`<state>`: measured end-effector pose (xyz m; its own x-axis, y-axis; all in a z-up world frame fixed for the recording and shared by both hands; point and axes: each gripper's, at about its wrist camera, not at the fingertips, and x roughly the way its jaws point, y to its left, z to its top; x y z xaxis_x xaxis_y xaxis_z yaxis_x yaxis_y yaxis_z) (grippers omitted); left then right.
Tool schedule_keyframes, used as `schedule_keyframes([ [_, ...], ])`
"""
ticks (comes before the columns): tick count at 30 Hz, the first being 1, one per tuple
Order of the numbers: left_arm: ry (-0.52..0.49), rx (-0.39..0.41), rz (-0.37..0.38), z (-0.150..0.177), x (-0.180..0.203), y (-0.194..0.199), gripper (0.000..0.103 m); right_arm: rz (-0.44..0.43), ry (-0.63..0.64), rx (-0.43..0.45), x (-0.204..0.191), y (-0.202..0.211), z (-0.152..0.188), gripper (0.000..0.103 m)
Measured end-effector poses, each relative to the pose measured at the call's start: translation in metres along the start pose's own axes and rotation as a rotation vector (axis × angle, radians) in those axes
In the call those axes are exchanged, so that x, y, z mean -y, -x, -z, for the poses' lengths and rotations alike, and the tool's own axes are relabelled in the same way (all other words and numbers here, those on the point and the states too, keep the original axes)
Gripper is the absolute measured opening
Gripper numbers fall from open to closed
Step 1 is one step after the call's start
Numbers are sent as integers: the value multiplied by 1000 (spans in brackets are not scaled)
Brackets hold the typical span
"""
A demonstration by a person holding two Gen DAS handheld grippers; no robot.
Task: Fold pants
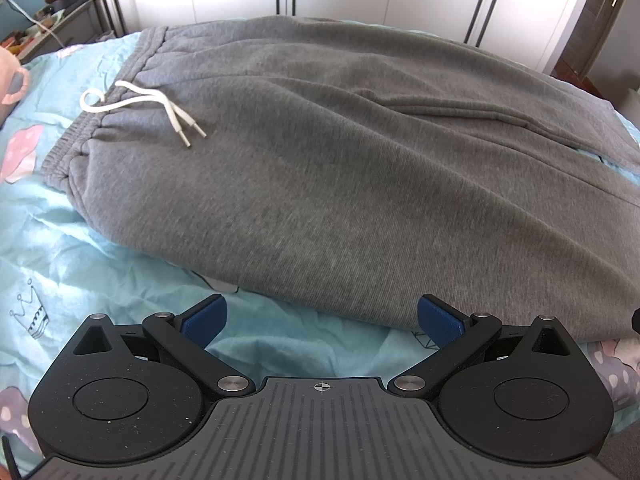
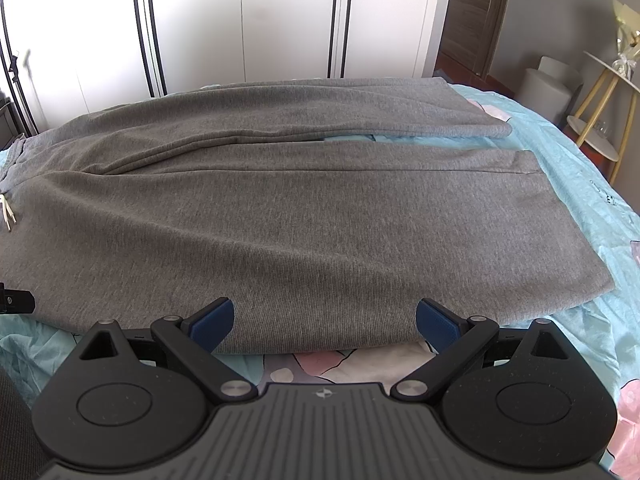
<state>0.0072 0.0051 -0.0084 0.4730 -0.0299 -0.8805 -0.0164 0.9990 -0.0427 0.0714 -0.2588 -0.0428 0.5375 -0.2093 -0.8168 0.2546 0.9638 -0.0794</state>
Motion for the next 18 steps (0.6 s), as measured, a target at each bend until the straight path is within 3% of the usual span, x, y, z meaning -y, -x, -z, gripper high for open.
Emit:
schedule_keyframes([
  [14,-4,-10,-1,-2,0,-3,103,-17,-28,-10,4,-1,-1,98],
  [18,1,-2,-4,-2,0,-1,103,-60,-56,0,10,2,-1,98],
])
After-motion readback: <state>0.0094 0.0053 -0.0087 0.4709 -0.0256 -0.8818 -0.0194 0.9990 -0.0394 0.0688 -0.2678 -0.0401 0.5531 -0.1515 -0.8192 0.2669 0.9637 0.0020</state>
